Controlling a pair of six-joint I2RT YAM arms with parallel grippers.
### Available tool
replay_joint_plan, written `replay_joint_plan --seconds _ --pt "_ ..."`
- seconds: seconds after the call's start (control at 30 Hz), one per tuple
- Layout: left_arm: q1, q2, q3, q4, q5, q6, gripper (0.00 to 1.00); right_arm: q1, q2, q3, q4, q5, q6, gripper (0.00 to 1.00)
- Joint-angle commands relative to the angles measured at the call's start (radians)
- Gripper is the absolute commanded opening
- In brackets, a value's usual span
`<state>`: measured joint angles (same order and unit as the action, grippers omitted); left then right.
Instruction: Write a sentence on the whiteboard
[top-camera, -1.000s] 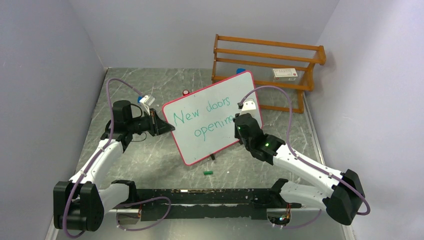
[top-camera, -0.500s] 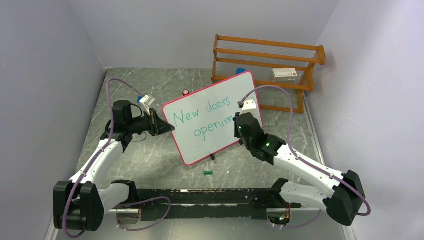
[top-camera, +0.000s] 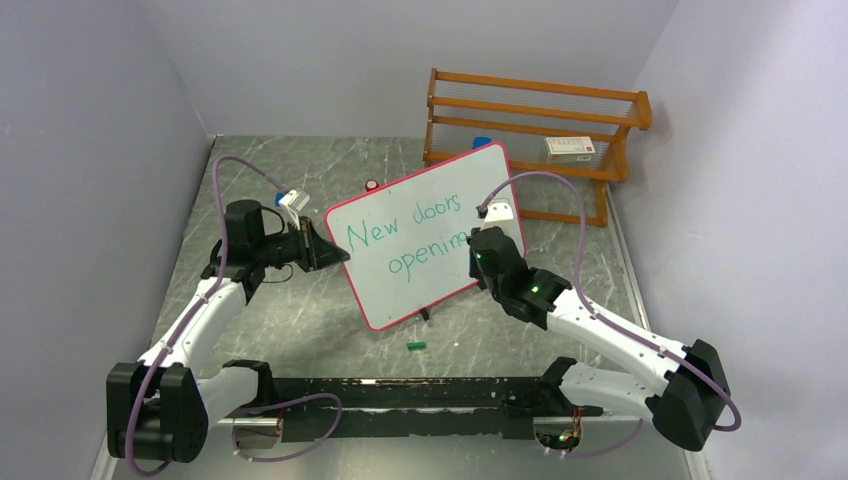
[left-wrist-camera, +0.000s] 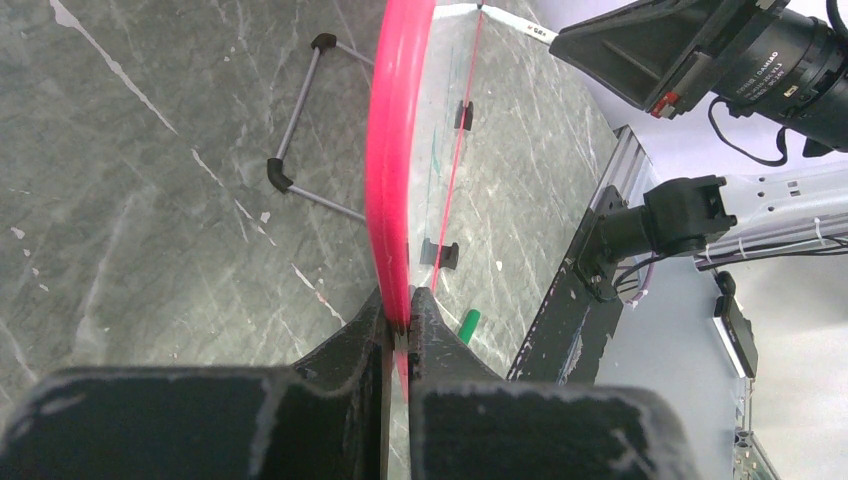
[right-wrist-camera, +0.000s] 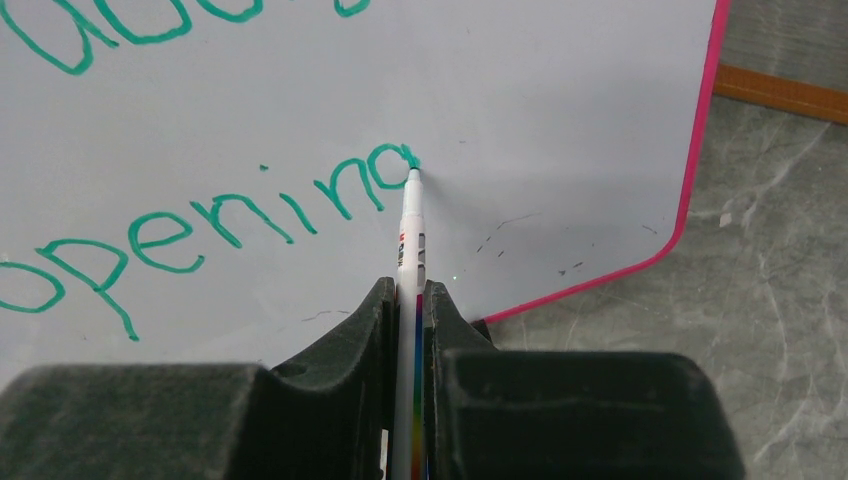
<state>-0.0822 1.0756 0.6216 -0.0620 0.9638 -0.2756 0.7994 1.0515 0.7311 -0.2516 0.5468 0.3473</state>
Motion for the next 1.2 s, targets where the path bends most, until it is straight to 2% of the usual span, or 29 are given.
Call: replay_joint_plan --seconds 0.0,1.17 --pt "0.004 0.015 0.01 -0.042 -0.08 0.039 0.05 -0.007 -0.007 -0.014 -0.039 -0.02 0.033 0.0" --pt "0.004 0.012 0.008 -0.042 -0.08 0.038 0.05 -0.008 -0.015 -0.033 -0.125 -0.094 0.084 0.0"
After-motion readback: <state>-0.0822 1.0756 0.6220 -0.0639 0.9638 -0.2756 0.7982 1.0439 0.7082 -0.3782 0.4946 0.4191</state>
